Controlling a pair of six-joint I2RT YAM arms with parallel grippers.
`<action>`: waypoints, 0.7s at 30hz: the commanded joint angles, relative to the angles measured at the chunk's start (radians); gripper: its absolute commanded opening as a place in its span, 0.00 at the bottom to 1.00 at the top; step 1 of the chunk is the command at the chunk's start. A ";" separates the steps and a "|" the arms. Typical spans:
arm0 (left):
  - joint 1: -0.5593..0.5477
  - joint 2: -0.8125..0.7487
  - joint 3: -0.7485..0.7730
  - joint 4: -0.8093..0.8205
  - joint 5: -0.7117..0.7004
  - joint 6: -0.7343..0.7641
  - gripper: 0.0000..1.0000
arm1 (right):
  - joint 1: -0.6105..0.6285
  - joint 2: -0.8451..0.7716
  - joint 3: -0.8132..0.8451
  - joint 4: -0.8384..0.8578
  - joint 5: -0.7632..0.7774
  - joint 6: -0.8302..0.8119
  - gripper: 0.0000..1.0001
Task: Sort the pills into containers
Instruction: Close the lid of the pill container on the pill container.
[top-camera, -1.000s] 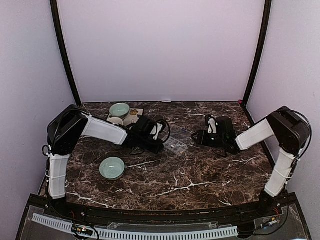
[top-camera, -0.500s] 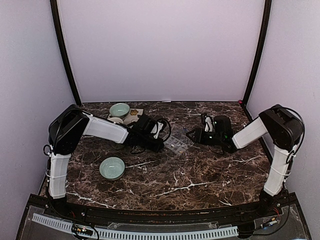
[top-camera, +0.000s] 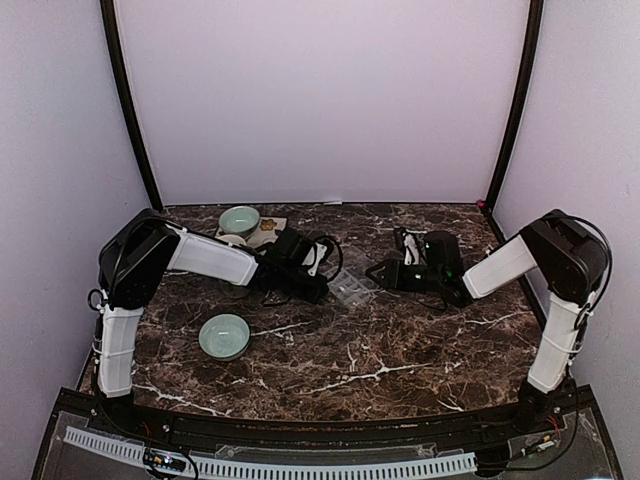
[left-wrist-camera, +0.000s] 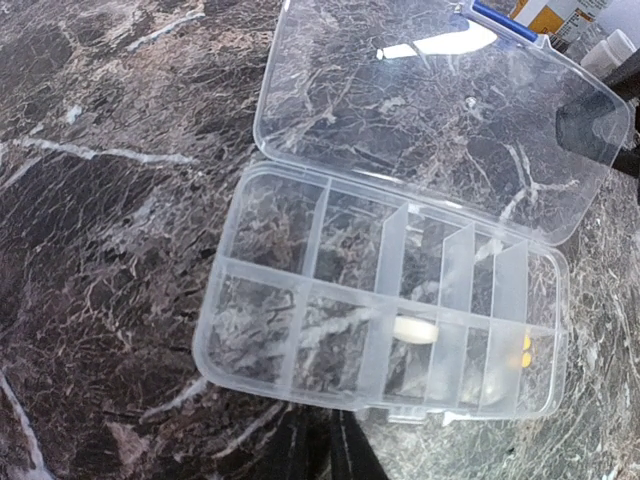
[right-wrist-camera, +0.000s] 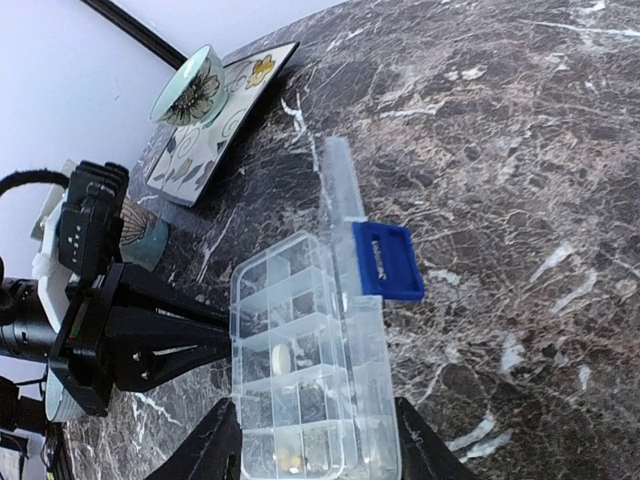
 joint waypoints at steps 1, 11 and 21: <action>0.007 0.010 0.018 -0.035 0.010 0.005 0.10 | 0.040 -0.038 0.029 -0.061 0.026 -0.071 0.49; 0.007 0.009 0.021 -0.038 0.014 0.006 0.10 | 0.097 -0.077 0.060 -0.185 0.142 -0.153 0.49; 0.007 -0.004 0.014 -0.029 0.022 0.005 0.09 | 0.139 -0.092 0.112 -0.310 0.257 -0.197 0.49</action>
